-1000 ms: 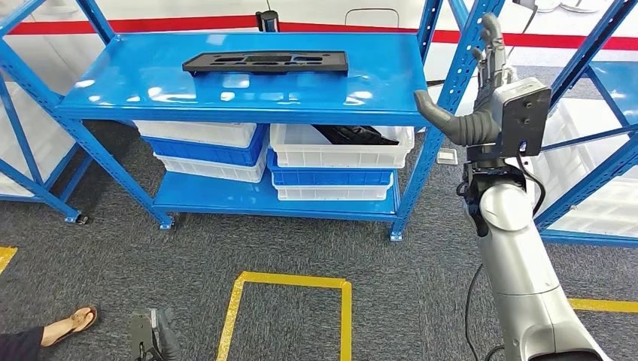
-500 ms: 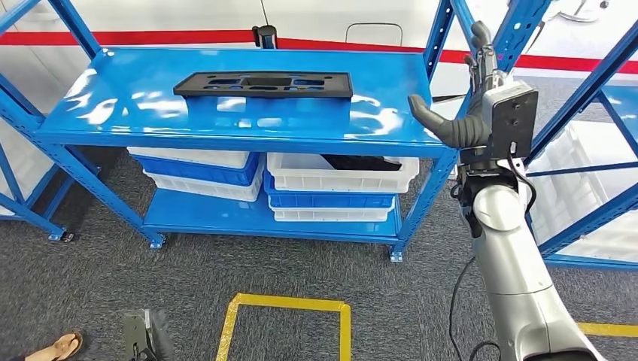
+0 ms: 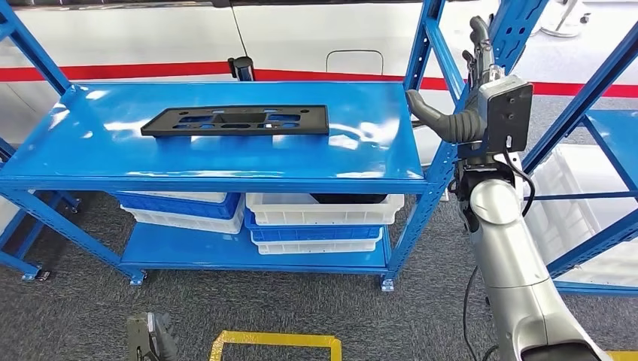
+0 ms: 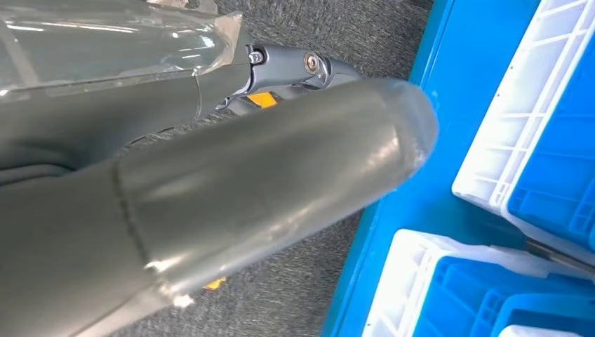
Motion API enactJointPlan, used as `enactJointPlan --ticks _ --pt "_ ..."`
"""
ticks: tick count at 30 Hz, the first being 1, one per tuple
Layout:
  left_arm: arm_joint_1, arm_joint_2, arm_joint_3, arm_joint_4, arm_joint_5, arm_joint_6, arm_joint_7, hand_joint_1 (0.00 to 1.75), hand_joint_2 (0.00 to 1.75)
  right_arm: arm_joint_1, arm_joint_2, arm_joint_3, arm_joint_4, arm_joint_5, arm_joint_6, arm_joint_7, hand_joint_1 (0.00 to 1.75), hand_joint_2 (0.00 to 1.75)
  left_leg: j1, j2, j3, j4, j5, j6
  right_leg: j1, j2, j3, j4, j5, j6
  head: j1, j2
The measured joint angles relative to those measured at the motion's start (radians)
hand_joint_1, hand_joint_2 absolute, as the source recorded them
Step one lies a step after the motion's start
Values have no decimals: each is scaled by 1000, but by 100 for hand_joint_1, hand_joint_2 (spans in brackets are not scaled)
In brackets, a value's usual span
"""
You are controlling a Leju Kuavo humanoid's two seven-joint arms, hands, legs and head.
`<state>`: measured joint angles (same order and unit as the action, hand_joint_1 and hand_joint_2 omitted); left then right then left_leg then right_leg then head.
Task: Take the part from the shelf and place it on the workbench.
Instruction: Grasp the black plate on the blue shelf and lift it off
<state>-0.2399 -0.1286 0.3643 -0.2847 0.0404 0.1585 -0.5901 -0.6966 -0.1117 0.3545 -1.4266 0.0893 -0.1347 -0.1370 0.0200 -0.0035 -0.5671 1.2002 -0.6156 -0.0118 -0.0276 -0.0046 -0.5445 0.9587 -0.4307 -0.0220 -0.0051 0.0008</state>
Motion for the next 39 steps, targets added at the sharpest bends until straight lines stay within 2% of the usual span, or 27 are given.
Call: enactJointPlan --ticks 1,2,3,4,6,7,8,10,12,14,16,17,18,19,21,23,24,26,28,30,32,33,34,36,37,38,39 --pt "1 0 0 0 1 0 0 0 0 0 1 0 0 0 0 0 0 175 2 0 -46 42 -18 -3 -1 2 9 0 -9 2 0 0" --pt "2 0 0 0 1 0 0 0 0 1 1 0 0 0 0 0 0 175 4 0 -76 49 -19 -4 -2 4 20 -1 -19 5 0 0" --pt "3 1 0 0 1 0 0 0 0 2 1 0 0 0 0 0 0 175 7 1 -91 22 4 -5 -5 6 33 0 -30 10 -1 0" --pt "4 1 0 0 1 0 0 0 0 2 1 0 0 0 0 0 0 175 10 2 -91 -33 50 -6 -8 7 46 0 -41 16 -1 0" --pt "5 2 0 1 1 0 0 0 0 2 1 0 0 0 0 0 0 175 17 12 -78 -160 169 -10 -8 9 67 0 -63 32 -5 0" --pt "6 2 0 2 0 -1 1 0 0 1 1 0 -1 0 0 0 0 175 17 16 -71 -197 205 -7 -5 9 73 -3 -73 42 -5 0" --pt "7 2 0 2 0 -1 1 0 0 1 1 0 -2 0 0 1 0 175 14 20 -68 -217 223 -1 -2 10 80 -5 -78 53 -6 0" --pt "6 1 0 2 0 -2 0 0 0 0 0 -1 -6 1 0 0 0 175 7 16 -55 -223 218 18 1 8 87 -7 -79 72 -3 0" --pt "3 0 0 2 0 -2 -1 0 0 0 0 -2 -8 1 0 0 0 175 2 11 -34 -229 212 36 -1 6 59 49 -71 78 -1 0" --pt "1 0 0 1 0 -2 -1 0 0 1 -3 -3 -9 1 0 0 0 175 -5 3 -13 -232 196 51 -2 5 -29 178 -82 70 2 0" --pt "1 0 0 1 0 -2 -1 0 0 6 -7 -3 -9 1 -1 0 0 175 -13 -5 10 -233 173 61 4 5 -129 282 -127 56 2 0" --pt "3 0 0 2 0 -2 0 0 0 9 -9 -3 -9 1 -1 0 0 175 -18 -9 26 -233 159 64 9 5 -162 292 -148 51 2 0" --pt "4 -1 0 2 0 -2 0 0 0 10 -9 -3 -9 1 -1 0 0 175 -25 -13 45 -233 144 67 15 5 -178 271 -152 48 2 0" --pt "4 -2 0 2 0 -2 0 0 0 11 -10 -3 -9 1 -1 0 0 175 -31 -16 67 -233 129 70 22 5 -181 222 -132 49 2 0" --pt "5 -4 0 2 0 -2 0 0 0 12 -11 -3 -9 1 -1 0 0 175 -42 -21 102 -234 97 74 37 7 -167 94 -13 53 0 0" --pt "5 -5 0 3 0 -2 0 0 0 11 -14 -4 -9 0 -1 0 0 175 -46 -24 126 -234 72 70 50 9 -145 24 85 39 -2 0" --pt "4 -6 0 4 0 -2 0 0 0 9 -14 -4 -10 0 -1 0 0 175 -46 -24 136 -229 68 67 52 11 -136 17 100 26 -3 0" --pt "3 -6 0 3 0 -2 0 0 0 4 -14 -4 -16 1 -1 -1 0 175 -44 -20 122 -185 82 57 47 12 -111 8 95 0 0 0" --pt "0 -7 -1 2 0 -2 2 0 0 1 -13 -4 -21 1 -1 -3 0 175 -40 -15 66 -87 98 46 37 10 -85 -1 86 -17 0 0" --pt "0 -9 -1 2 1 -2 7 0 0 4 -13 -4 -24 1 -1 -4 0 175 -29 -12 -18 18 59 32 31 10 -68 -4 71 -26 0 0" --pt "1 -9 -1 3 2 -1 17 0 0 15 -13 -3 -29 0 -1 -3 0 175 -12 -8 -91 60 -10 12 22 14 -53 -4 53 -19 -1 0" --pt "1 -9 -1 3 4 0 23 0 0 21 -14 -3 -32 -1 0 -2 0 175 -4 -6 -108 49 -21 2 18 16 -45 -3 44 -14 -1 0" --pt "2 -9 -1 4 6 4 32 0 0 27 -15 -3 -35 -3 2 0 0 175 5 -2 -111 6 8 -10 11 17 -35 0 33 -5 -1 0" --pt "3 -9 -4 6 5 27 61 0 0 36 -17 -3 -43 -6 10 2 0 175 21 5 -99 -118 125 -25 3 18 -21 14 9 14 -2 0" --pt "5 -8 -8 10 -5 59 96 0 0 42 -19 -3 -49 -1 16 5 0 175 25 11 -92 -168 173 -27 2 19 -18 23 -4 25 -5 0" --pt "8 -5 -16 14 -25 107 164 0 0 53 -23 -3 -60 12 22 9 0 175 25 14 -89 -189 198 -22 4 19 -18 31 -16 36 -6 0" --pt "16 0 -26 20 -53 158 250 0 0 72 -26 -1 -76 31 29 14 0 175 23 16 -87 -194 204 -15 7 20 -17 35 -25 45 -7 0"
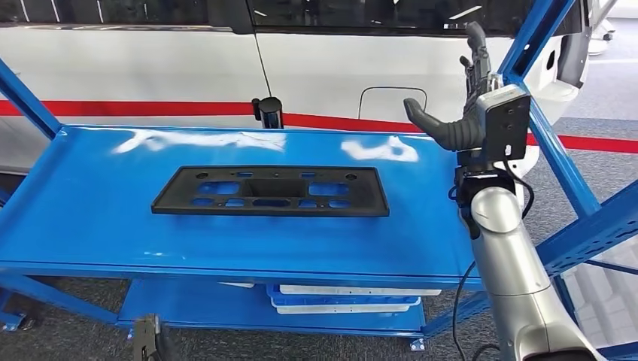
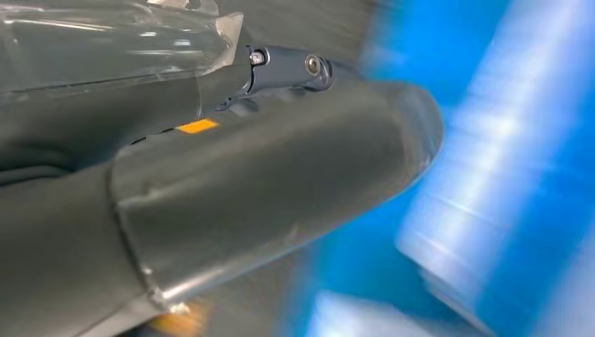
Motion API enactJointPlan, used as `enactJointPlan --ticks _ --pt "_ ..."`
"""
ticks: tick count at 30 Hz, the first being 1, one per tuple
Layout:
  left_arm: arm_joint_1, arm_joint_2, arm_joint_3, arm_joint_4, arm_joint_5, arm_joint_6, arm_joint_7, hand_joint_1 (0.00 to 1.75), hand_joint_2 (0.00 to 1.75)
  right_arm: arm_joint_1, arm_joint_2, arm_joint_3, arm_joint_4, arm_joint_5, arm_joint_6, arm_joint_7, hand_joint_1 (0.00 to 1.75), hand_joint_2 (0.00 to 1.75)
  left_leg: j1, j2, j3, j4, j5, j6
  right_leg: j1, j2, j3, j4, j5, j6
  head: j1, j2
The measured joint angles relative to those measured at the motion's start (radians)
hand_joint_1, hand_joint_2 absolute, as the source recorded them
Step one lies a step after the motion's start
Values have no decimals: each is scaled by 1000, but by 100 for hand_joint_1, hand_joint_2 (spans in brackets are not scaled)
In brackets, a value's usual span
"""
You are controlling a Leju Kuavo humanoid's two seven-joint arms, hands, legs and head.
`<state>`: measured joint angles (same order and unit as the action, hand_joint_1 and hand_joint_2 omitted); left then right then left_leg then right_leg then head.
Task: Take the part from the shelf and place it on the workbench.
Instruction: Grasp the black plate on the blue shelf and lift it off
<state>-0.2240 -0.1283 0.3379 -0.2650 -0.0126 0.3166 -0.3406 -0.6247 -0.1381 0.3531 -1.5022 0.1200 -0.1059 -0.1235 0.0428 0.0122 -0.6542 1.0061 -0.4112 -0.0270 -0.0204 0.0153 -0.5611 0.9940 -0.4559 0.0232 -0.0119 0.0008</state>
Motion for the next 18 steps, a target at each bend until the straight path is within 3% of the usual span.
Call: enactJointPlan --ticks 2,4,12,18 --pt "25 14 -32 13 -69 73 174 0 0 50 -8 7 -39 47 5 8 0 175 -6 -1 8 4 12 10 4 -2 6 0 -10 7 4 0" --pt "53 29 -68 25 -121 85 267 0 0 100 -16 19 -75 87 0 8 0 175 -11 -4 9 2 14 12 3 -6 12 -6 -10 3 4 0" --pt "132 59 -179 57 -206 18 463 0 0 256 -46 59 -213 189 -32 2 0 175 -16 -16 9 2 1 30 0 -18 29 -31 -18 5 5 0" --pt "162 64 -197 69 -210 -3 613 0 0 373 -63 90 -300 285 -41 -4 0 175 -19 -17 15 2 -5 36 -3 -20 27 -33 -27 28 4 0"
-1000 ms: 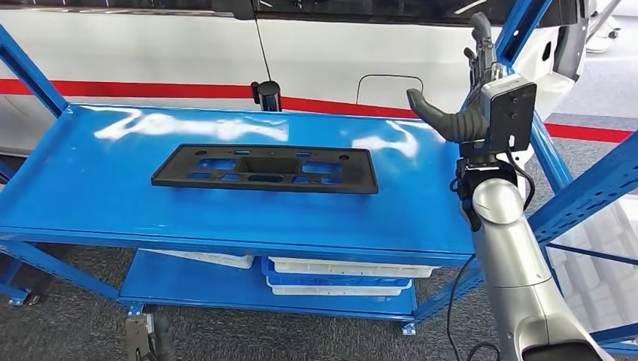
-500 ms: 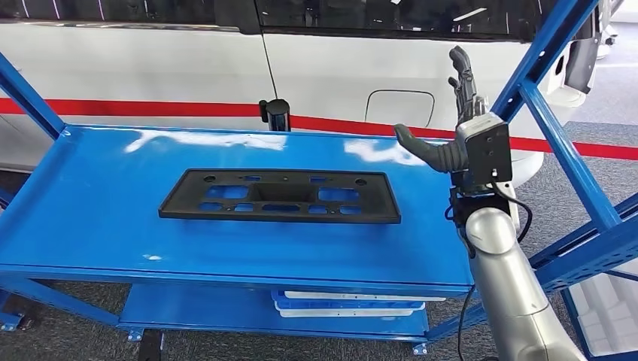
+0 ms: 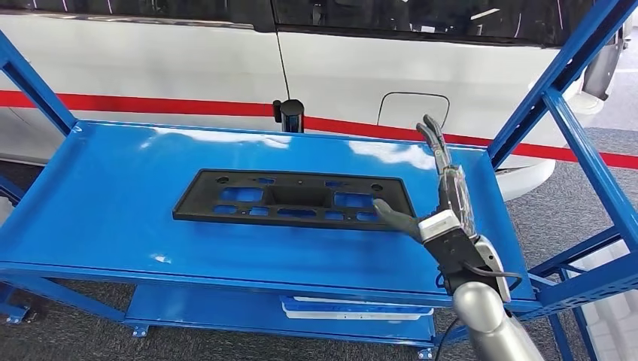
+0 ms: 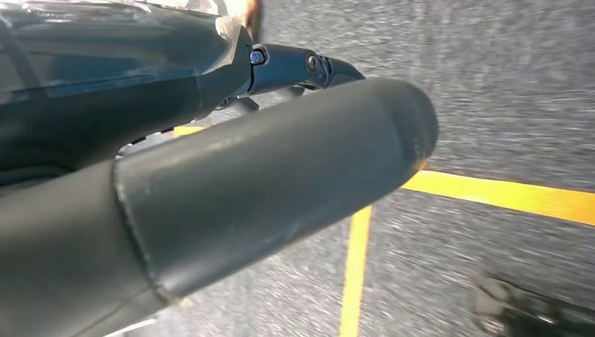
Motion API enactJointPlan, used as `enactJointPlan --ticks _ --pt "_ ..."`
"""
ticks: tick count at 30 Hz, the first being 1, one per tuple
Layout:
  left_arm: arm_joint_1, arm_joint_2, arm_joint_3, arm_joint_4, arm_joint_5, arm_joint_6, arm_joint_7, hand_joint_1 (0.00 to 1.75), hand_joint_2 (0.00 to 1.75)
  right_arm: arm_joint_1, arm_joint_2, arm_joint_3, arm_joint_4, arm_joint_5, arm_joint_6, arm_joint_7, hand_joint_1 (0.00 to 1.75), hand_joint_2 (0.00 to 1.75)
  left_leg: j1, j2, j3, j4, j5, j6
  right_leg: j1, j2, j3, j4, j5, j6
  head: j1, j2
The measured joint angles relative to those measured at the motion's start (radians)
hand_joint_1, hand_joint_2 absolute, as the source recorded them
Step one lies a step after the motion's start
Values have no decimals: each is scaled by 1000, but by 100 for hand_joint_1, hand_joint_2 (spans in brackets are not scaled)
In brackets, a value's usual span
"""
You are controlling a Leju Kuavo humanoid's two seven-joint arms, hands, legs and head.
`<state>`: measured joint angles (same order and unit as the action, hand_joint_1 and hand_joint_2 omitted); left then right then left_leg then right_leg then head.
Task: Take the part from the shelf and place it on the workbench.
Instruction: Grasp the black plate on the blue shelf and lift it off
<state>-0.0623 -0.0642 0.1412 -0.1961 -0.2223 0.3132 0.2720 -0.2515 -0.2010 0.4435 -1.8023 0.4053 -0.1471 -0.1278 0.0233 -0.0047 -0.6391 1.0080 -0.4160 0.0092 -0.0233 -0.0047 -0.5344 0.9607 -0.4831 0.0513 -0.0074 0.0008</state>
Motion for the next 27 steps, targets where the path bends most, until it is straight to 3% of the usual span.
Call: enactJointPlan --ticks 7,16,27 --pt "10 3 -28 1 -42 -2 22 0 0 123 -20 88 -59 88 9 -16 0 175 2 1 4 0 -1 -2 3 0 9 6 -1 3 0 0" --pt "9 3 -47 1 -67 5 14 0 0 128 -9 173 -45 172 29 21 0 175 5 1 13 -3 -5 -8 6 0 9 8 -7 0 0 0" --pt "3 -14 -41 1 -52 26 -76 0 0 -123 176 308 329 429 33 152 0 175 6 2 16 -3 -4 -9 7 1 10 12 -7 0 0 0"
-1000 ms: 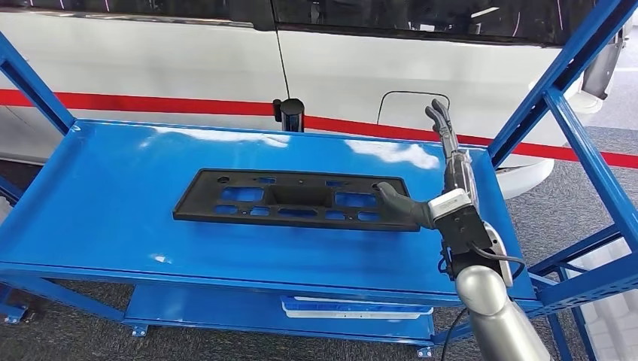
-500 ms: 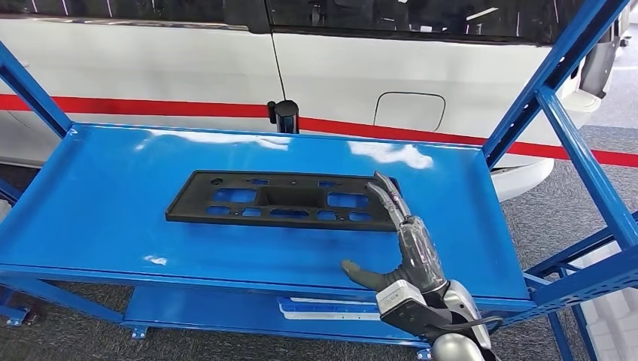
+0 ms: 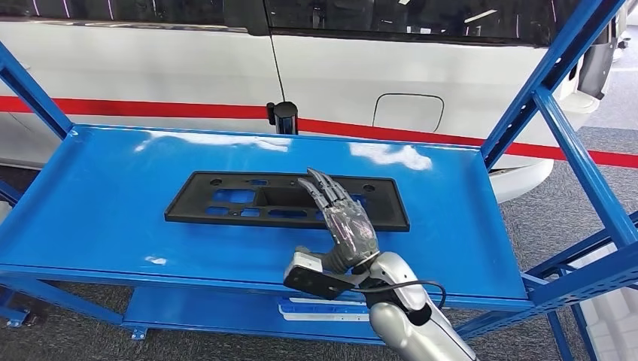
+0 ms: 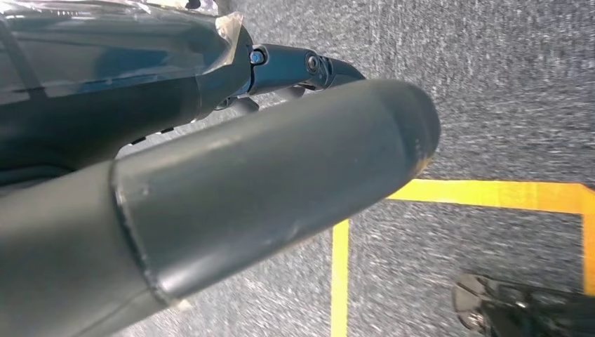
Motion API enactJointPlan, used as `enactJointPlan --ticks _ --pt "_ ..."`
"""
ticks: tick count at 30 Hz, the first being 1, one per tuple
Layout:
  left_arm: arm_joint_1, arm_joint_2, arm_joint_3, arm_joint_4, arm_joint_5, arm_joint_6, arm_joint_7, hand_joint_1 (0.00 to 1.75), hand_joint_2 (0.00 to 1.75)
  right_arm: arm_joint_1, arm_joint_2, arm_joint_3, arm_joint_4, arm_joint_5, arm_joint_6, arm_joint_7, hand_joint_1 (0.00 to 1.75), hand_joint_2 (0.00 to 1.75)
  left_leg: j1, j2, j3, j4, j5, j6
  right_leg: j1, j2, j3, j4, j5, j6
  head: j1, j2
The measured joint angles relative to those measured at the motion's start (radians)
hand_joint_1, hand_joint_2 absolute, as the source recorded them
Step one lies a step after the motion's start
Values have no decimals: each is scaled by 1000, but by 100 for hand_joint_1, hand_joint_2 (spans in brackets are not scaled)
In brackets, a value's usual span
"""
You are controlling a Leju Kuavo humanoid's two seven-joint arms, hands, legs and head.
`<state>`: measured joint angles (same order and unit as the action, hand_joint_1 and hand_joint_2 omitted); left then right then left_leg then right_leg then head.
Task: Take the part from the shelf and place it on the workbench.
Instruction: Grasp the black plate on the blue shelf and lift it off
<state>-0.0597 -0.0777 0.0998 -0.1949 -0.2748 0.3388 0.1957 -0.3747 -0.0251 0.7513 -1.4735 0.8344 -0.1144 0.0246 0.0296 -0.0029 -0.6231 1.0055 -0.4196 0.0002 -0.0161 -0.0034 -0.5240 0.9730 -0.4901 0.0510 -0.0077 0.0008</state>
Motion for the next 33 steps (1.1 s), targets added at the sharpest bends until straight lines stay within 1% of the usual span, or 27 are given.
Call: enactJointPlan --ticks 5,7,11,16,23,24,27,28,33 --pt "-1 -3 29 0 28 -4 -24 0 0 -99 77 25 172 85 9 16 0 175 0 0 0 0 1 -1 0 0 4 1 0 0 0 0" --pt "-1 -4 43 0 36 -6 -20 0 0 -141 110 33 240 117 17 28 0 175 0 0 -1 0 1 -1 0 0 5 1 0 0 0 0" --pt "0 -5 63 0 44 -7 -5 0 0 -201 163 37 344 138 27 47 0 175 0 0 -1 0 1 -1 0 0 5 1 0 0 0 0" --pt "1 -6 77 0 44 -7 -5 0 0 -234 197 36 423 147 27 49 0 175 0 0 -1 0 1 -1 0 0 4 1 0 -1 0 0" --pt "1 -6 84 0 44 -6 -4 0 0 -248 215 36 466 150 27 49 0 175 0 0 -1 0 1 -1 0 0 0 1 -1 -1 0 0" --pt "1 -6 84 0 44 -5 -4 0 0 -248 216 36 469 152 27 49 35 175 0 0 -1 0 1 -1 0 0 0 1 -1 -1 0 0" --pt "1 -6 85 0 42 -2 -5 0 0 -248 217 34 480 168 26 52 166 175 0 0 -1 0 1 -1 0 0 1 1 -1 -1 0 0" --pt "1 -6 86 0 42 -1 -7 0 0 -248 217 34 483 175 25 52 175 175 0 0 -1 0 1 -1 0 0 1 1 -1 -1 0 0" --pt "1 -5 90 0 42 -3 -21 0 0 -248 217 33 501 202 16 52 174 175 0 0 -1 0 1 -1 0 0 0 1 -1 -1 0 0"
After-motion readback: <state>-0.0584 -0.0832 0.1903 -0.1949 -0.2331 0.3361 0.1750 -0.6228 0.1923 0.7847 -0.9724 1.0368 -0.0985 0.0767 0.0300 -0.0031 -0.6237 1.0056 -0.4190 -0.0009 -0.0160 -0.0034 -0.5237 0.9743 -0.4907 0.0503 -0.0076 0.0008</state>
